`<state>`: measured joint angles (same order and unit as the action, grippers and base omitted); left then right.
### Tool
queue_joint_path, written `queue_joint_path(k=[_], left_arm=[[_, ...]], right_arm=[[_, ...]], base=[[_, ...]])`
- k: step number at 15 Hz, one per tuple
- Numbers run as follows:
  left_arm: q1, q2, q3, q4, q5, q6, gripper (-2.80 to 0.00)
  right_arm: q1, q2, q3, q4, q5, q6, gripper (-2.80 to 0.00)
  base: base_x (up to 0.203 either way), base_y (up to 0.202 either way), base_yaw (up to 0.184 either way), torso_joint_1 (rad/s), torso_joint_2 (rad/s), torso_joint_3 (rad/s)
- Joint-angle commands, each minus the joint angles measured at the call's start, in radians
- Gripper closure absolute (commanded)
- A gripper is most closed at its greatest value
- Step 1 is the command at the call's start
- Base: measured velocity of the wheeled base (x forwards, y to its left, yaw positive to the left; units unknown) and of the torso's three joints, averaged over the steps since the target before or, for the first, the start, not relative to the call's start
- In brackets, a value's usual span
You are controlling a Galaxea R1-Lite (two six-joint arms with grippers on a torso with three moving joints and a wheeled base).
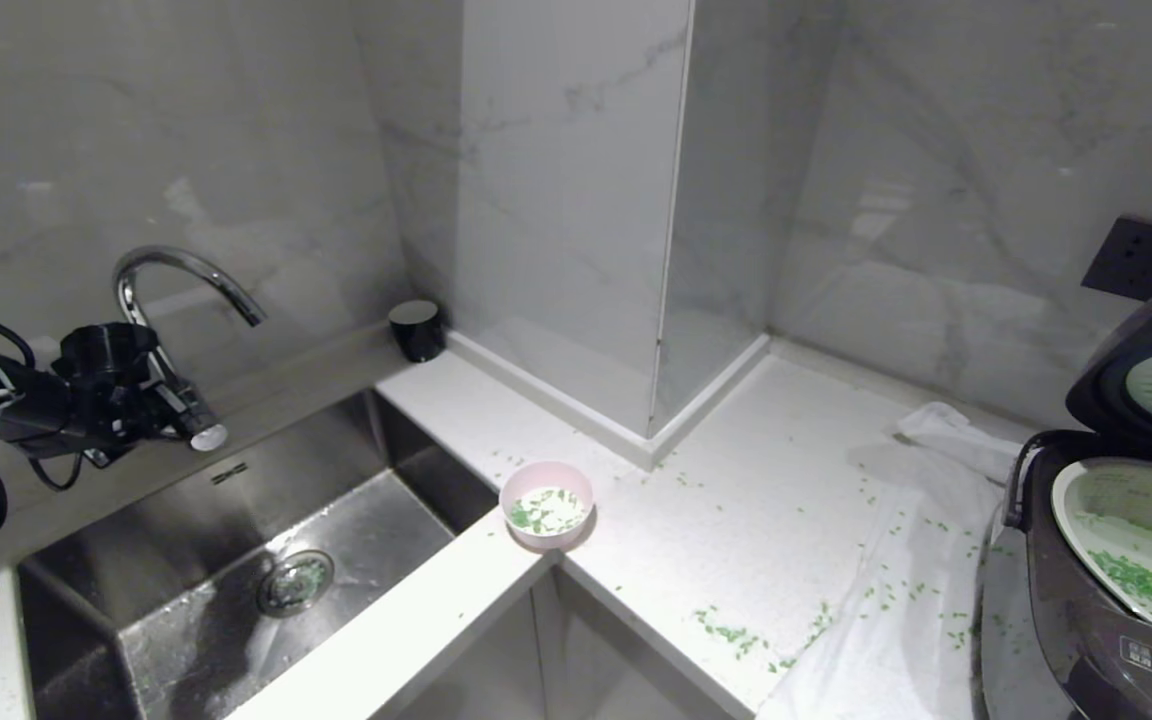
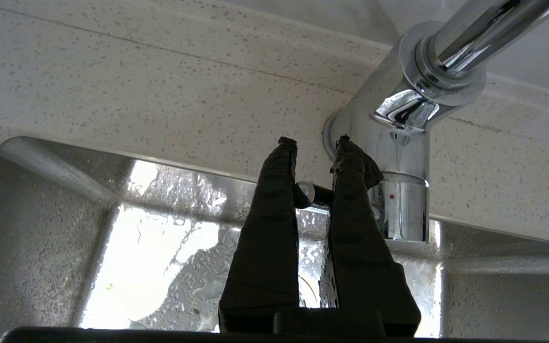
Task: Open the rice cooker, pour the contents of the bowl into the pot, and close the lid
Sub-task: Turn on the tap
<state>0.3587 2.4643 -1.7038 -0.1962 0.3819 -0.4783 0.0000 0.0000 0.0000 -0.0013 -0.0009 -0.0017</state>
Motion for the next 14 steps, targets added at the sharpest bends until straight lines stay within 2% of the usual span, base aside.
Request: queue_joint_path(k=[1,14], left_arm=[[-0.003,-0.001,0.0,-0.002,0.002,-0.003,0.0],[-0.003,-0.01,0.016,0.003,0.002,-0.002,0.0]], right_arm=[[0.0,0.0,0.0,0.0,-0.001,0.0,0.0],[0.0,0.0,0.0,0.0,-0.001,-0.001,0.0]], base=[[0.0,0.0,0.0,0.0,0.0,0.0],[0.0,0.0,0.0,0.0,0.0,0.0]])
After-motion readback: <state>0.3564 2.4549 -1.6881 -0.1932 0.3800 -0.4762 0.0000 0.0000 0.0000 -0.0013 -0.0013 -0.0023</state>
